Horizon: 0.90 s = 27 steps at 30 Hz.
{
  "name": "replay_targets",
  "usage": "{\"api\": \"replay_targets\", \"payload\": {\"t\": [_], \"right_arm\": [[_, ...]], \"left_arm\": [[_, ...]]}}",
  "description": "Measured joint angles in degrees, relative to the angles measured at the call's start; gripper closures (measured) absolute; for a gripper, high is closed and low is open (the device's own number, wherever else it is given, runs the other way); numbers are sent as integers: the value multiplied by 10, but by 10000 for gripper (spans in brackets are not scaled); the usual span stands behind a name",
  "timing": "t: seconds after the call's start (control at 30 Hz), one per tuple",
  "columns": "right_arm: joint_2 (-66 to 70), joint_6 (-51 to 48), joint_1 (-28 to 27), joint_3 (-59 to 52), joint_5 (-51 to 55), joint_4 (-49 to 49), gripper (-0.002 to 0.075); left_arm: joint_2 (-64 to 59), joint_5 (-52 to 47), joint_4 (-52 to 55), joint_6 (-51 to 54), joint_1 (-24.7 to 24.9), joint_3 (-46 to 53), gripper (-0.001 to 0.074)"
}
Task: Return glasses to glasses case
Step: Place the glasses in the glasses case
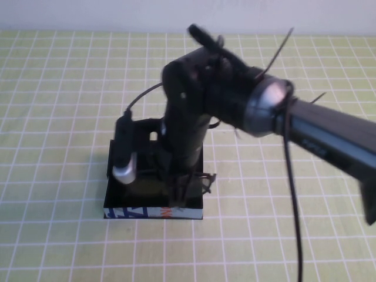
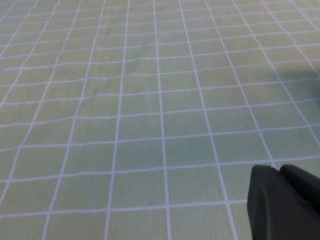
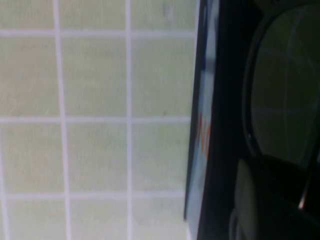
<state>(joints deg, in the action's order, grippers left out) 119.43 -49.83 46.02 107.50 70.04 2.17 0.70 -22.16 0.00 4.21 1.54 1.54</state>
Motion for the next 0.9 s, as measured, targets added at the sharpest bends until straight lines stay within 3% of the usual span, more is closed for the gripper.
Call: {"api": "replay_targets", "payload": {"t": [0.3,0.9], "right_arm": [[66,8,23,75,1,-10,657],[101,10,21,77,1,-14,658]], "left_arm": [[0,0,0,0,0,0,737],[0,0,0,0,0,0,737]]}}
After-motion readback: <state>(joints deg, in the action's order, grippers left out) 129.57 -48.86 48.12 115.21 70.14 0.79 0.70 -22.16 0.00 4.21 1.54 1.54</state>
